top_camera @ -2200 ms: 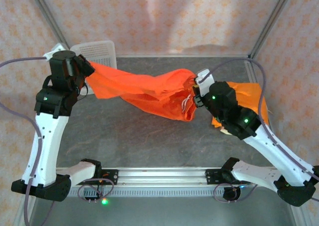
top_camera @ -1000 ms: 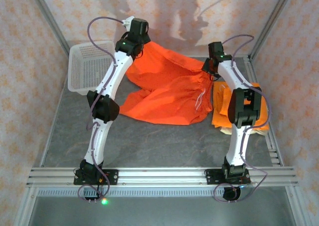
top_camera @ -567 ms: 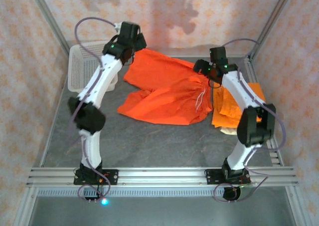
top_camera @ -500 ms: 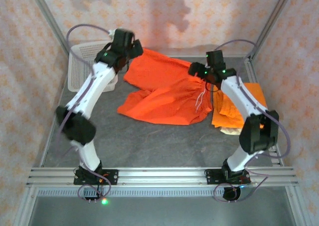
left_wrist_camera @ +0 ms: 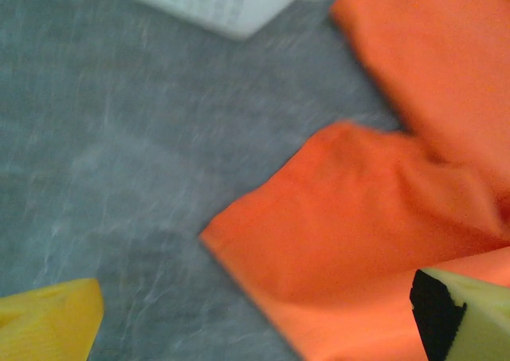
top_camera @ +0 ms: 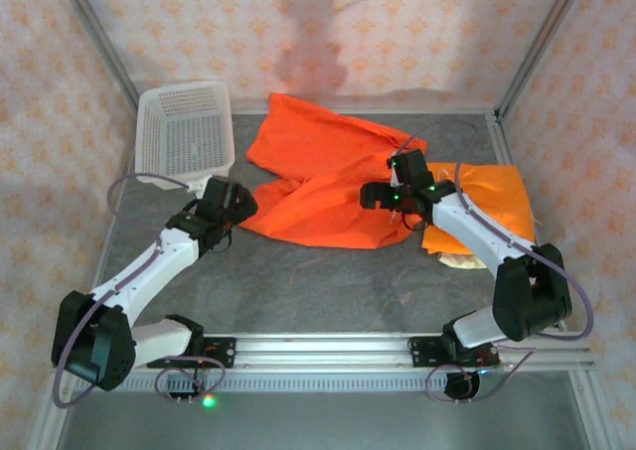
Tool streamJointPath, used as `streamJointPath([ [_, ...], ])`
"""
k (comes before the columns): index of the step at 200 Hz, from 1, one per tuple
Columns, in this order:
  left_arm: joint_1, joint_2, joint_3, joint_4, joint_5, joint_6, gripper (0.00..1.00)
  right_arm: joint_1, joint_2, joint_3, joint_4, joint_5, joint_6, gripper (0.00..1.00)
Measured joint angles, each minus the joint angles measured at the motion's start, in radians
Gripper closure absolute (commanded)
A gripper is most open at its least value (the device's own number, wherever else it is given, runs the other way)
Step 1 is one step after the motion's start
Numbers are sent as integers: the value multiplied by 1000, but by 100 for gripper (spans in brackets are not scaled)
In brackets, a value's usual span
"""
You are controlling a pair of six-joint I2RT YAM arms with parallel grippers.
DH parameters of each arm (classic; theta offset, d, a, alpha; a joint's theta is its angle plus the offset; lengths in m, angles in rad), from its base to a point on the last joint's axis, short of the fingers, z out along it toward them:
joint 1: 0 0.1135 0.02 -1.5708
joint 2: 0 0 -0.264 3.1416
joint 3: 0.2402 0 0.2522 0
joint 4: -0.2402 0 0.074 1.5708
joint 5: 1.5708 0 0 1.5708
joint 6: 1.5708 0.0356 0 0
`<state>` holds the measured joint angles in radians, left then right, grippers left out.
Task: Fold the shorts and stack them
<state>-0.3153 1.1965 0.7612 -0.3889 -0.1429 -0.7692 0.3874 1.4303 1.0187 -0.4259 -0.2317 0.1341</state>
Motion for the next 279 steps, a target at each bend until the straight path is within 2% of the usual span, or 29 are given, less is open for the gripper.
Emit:
streamJointPath([
  [37, -13, 114, -20, 104, 18, -29, 5, 0, -64, -16, 0, 12, -1, 3],
  [71, -29, 247, 8, 154, 34, -46, 18, 0, -104, -17, -1, 31, -5, 4],
  [90, -41, 307, 43, 167, 35, -52, 34, 0, -110, -23, -1, 37, -5, 4],
  [113, -51, 360, 97, 177, 34, -48, 68, 0, -111, -34, -7, 42, -6, 4],
  [125, -51, 368, 121, 173, 30, -48, 82, 0, -113, -35, -11, 45, -8, 4],
  [139, -51, 359, 146, 155, 23, -42, 92, 0, -122, -35, -19, 47, -8, 5],
  [159, -51, 306, 198, 82, -5, -30, 100, 0, -145, -35, -27, 53, -12, 5],
  [177, -51, 236, 280, -15, -40, -10, 100, 0, -160, -35, -31, 60, -16, 5],
  [186, -51, 204, 320, -48, -52, 3, 94, 0, -163, -35, -32, 62, -17, 5],
  [202, -51, 147, 363, -87, -63, 23, 72, 0, -163, -36, -38, 64, -16, 5],
  [220, -51, 100, 346, -109, -75, 32, 38, 0, -163, -38, -42, 64, -16, 4],
  [227, -51, 87, 317, -106, -75, 31, 29, 0, -163, -39, -43, 63, -16, 4],
  [253, -48, 83, 168, -93, -46, 7, 16, 0, -167, -43, -45, 59, -16, 3],
  [279, -35, 138, 77, -57, 21, -8, 14, 0, -176, -45, -45, 50, -16, 2],
])
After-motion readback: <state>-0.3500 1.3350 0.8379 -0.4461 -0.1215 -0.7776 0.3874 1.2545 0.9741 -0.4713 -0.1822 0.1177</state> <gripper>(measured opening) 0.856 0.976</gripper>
